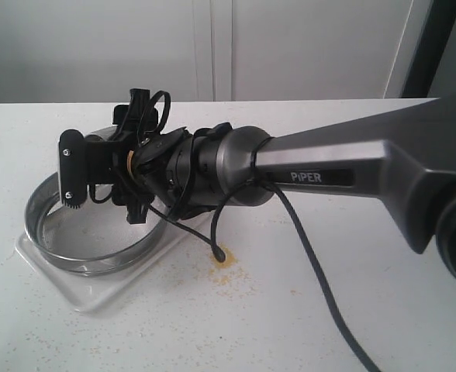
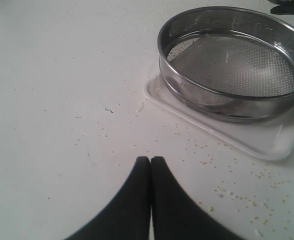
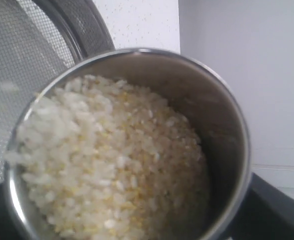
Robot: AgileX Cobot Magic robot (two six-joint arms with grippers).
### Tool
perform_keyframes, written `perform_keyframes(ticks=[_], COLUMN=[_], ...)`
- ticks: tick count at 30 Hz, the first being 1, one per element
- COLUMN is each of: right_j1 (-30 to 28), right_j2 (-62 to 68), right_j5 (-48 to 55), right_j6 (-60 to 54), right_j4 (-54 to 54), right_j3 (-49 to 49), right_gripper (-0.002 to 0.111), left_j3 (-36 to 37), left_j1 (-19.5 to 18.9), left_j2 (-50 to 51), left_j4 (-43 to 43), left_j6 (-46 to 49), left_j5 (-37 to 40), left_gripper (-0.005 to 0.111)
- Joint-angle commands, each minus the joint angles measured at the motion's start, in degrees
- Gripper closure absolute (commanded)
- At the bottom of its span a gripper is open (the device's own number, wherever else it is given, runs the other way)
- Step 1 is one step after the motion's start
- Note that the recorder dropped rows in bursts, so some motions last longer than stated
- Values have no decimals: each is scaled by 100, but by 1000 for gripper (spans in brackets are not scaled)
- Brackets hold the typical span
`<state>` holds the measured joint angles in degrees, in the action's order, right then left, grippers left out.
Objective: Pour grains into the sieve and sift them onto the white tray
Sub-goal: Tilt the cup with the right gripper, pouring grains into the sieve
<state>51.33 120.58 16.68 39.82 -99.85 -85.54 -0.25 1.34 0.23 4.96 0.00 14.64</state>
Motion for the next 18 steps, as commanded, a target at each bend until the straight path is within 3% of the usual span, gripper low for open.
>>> perform_keyframes(ticks=[1, 18], right_j1=[-7, 16], right_j2=[-35, -35], right_j5=[161, 173], right_j6=[-119, -534], right_j4=[-10, -10], right_j3=[-70, -70], right_gripper=[108, 108], left_j3=[25, 25], left_j1=[-7, -7], left_j2=[-23, -23], left_j4=[36, 36], left_j6=[0, 0], left_j5=[-8, -8], left_gripper=[107, 107])
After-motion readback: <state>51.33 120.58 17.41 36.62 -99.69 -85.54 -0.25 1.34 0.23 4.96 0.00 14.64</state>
